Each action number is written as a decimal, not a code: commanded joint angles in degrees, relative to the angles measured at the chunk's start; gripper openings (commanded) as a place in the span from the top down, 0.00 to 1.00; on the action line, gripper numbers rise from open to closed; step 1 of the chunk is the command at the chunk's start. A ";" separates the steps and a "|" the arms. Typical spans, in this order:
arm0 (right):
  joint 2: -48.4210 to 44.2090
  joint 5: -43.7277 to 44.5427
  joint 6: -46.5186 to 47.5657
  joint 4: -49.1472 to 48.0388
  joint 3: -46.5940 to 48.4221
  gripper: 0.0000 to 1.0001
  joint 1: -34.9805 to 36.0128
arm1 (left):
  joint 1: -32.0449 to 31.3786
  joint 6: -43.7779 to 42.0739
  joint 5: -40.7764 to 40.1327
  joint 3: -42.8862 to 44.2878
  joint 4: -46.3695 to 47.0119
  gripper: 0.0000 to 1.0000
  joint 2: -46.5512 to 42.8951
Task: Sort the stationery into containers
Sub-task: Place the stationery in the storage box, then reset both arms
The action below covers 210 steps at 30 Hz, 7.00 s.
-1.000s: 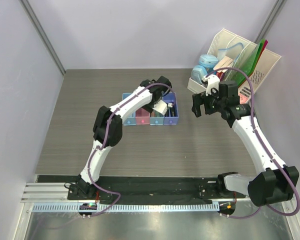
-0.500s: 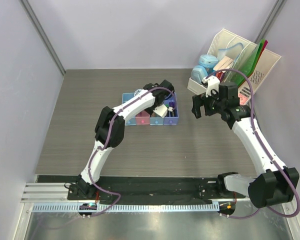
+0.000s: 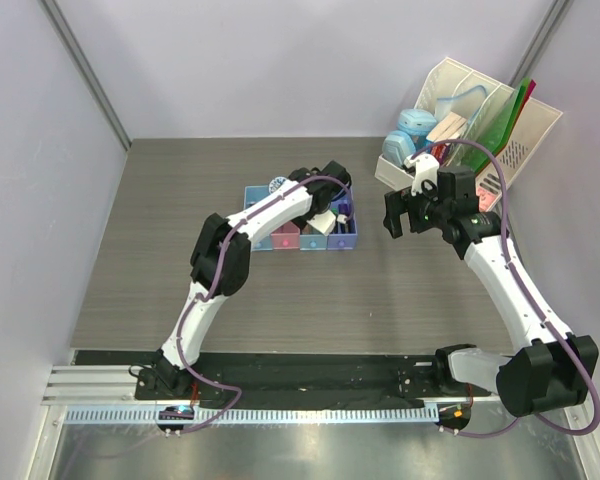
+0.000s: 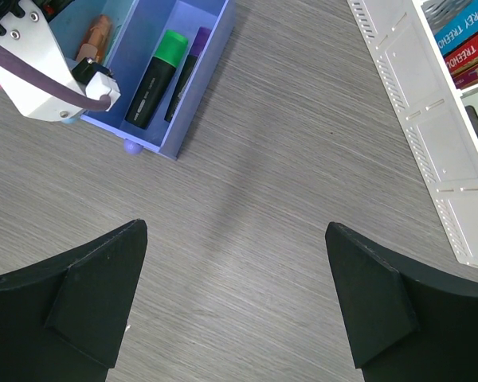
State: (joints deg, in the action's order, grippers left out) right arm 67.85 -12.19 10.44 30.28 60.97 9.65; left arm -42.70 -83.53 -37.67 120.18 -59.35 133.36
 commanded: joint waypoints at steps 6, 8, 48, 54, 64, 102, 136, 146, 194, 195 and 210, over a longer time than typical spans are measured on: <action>-2.46 -1.00 0.73 -2.33 0.03 0.00 0.28 | -0.90 -0.77 1.63 1.28 -10.78 1.00 -1.26; -2.46 -1.00 0.73 -2.33 0.03 0.00 0.19 | -0.72 1.07 3.65 2.16 -11.40 1.00 -1.52; -2.55 -1.26 0.11 -2.16 0.73 0.00 0.28 | 0.77 2.67 9.11 -2.14 -6.74 0.16 -3.02; -2.47 -1.35 0.11 -2.16 0.73 0.00 0.28 | 1.21 3.72 9.72 -0.66 -3.40 0.00 -2.93; -2.03 -1.52 0.11 -2.16 1.08 0.00 0.28 | 2.00 19.69 21.93 6.47 0.98 0.00 -6.44; -1.67 -4.52 0.29 -6.81 -3.40 0.00 0.19 | 23.27 86.07 29.15 -72.98 67.08 0.00 -65.60; -5.19 -0.12 -6.74 -12.00 -5.51 0.00 0.28 | 24.24 87.39 31.96 -80.01 73.59 0.00 -64.28; -5.54 0.14 -6.92 -12.44 -5.60 0.00 0.28 | 24.24 86.95 31.69 -80.89 74.29 0.00 -64.45; -5.80 -0.38 -7.89 -12.62 -6.04 0.00 0.28 | 24.24 85.81 32.49 -82.30 75.35 0.00 -64.98; -5.80 -0.47 -7.89 -12.62 -5.95 0.00 0.28 | 24.24 85.81 32.57 -82.30 75.35 0.00 -64.89; -6.16 -0.91 -7.62 -12.71 -6.39 0.00 0.28 | 24.24 85.55 33.01 -82.48 75.44 0.00 -64.54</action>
State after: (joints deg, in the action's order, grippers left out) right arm 63.92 -12.78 2.85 20.56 55.27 9.65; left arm -18.72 2.52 -4.89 38.00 12.64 69.25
